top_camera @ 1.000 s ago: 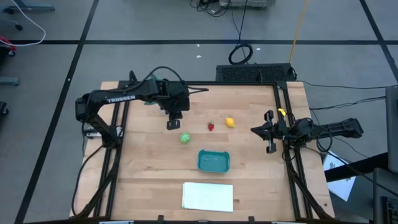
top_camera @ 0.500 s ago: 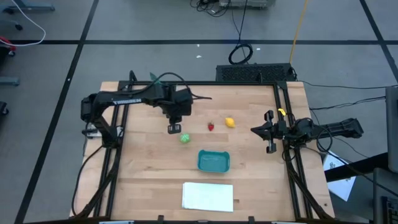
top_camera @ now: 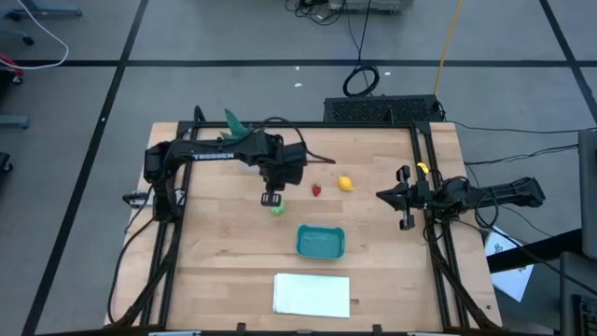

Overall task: Pick and placing Produce into tupperware
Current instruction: Put the cabbage into the bin

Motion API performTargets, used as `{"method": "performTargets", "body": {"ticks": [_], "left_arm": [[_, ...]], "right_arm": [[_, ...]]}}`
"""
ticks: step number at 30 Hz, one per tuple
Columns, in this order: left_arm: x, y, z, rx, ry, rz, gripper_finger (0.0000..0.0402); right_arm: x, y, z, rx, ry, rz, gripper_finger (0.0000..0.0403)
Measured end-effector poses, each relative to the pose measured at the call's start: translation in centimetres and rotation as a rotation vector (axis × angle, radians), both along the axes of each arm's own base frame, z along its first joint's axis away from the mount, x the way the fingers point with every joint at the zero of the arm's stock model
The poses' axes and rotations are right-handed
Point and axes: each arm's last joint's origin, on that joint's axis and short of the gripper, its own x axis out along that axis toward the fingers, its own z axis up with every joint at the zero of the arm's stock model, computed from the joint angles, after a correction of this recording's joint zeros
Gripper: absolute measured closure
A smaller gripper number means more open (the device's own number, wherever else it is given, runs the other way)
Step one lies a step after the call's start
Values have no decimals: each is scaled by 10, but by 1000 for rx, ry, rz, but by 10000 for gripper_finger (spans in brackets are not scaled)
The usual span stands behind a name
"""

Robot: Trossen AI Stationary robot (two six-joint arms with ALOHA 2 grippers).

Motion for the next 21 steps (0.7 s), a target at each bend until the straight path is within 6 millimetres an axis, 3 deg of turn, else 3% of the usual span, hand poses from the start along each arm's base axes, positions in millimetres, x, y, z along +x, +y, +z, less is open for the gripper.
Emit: {"method": "performTargets", "body": {"ticks": [8, 21], "left_arm": [[3, -22, 1, 28, -11, -218, 376], [6, -24, 1, -52, -18, 139, 376]], "right_arm": [[0, 0, 0, 0, 0, 1, 403], [0, 0, 0, 4, 0, 3, 403]]}}
